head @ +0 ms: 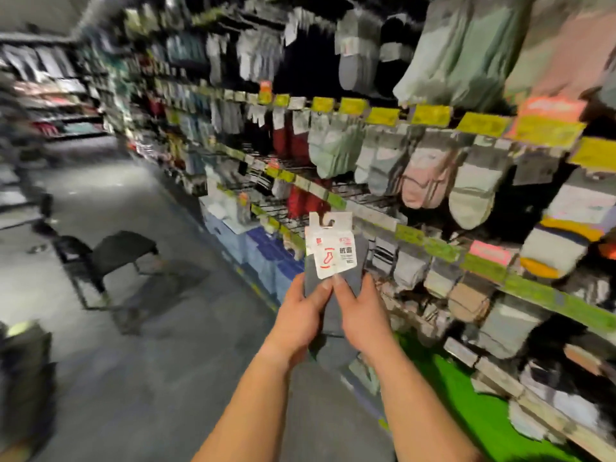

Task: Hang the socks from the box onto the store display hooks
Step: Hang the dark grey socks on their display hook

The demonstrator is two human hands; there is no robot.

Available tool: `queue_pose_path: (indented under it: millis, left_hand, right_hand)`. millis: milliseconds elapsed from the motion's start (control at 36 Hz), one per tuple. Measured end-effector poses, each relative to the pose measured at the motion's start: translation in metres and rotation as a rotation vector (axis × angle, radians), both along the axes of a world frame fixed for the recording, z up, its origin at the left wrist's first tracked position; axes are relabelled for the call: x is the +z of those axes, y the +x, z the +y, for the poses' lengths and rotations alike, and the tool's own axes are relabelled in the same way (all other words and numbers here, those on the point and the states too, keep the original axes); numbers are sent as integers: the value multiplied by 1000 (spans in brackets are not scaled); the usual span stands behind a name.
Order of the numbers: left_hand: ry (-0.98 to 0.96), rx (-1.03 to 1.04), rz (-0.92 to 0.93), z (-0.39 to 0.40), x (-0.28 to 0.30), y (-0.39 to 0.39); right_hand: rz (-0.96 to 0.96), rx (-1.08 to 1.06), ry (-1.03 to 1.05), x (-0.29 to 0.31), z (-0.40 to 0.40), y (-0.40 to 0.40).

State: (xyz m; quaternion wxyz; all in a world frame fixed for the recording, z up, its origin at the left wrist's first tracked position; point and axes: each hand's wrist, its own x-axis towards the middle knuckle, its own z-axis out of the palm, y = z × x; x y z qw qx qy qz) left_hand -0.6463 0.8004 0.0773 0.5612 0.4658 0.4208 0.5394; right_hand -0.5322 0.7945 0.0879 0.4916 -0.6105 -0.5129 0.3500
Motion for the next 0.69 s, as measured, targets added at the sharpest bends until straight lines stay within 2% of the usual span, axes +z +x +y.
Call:
queue_pose_path:
  millis: [222, 361, 556, 694]
  left_hand:
    - [12, 125, 23, 121, -14, -100]
    - [-12, 198, 39, 205, 0, -165]
    - [11, 276, -42, 319, 19, -261]
    - [17, 259, -91, 398, 15, -327]
  right_hand:
    - [-35, 119, -22, -15, 135, -97]
    - [-7, 199, -20, -7, 231, -162]
    - [-74, 269, 16, 18, 351, -258]
    - [-76, 269, 27, 23, 427, -326]
